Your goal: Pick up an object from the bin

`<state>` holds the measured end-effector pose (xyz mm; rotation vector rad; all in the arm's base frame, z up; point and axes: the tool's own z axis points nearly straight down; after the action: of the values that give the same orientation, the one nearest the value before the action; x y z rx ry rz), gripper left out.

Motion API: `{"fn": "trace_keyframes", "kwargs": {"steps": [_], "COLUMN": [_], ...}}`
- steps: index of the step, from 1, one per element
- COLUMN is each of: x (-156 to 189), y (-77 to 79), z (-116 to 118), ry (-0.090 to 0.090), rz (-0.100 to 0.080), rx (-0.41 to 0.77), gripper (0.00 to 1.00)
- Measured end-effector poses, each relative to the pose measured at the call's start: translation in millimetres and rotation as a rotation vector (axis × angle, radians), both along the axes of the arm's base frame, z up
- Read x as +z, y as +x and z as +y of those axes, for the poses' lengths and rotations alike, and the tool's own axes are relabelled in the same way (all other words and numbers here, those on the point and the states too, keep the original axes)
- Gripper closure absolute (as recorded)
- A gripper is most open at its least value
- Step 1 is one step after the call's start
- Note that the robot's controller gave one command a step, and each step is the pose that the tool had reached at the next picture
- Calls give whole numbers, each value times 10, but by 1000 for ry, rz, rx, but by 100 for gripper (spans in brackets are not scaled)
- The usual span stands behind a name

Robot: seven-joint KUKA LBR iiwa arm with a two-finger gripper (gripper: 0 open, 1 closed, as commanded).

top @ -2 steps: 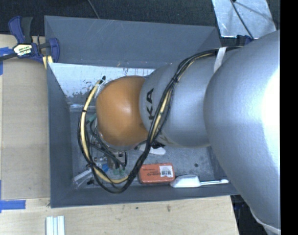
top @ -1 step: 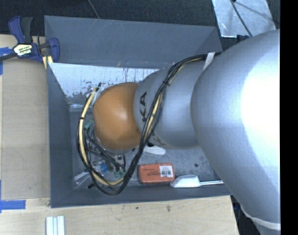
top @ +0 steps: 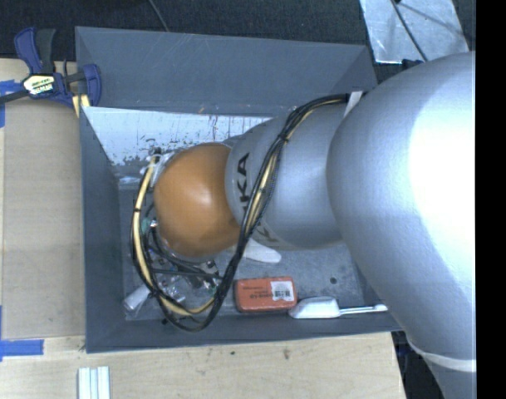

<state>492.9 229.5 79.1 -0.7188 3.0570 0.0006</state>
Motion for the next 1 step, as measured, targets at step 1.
{"fn": "trace_keyframes", "kwargs": {"steps": [1], "x": [-89], "y": [208], "z": [123], "ry": [3], "rz": [-2], "rx": [-129], "gripper": [100]}}
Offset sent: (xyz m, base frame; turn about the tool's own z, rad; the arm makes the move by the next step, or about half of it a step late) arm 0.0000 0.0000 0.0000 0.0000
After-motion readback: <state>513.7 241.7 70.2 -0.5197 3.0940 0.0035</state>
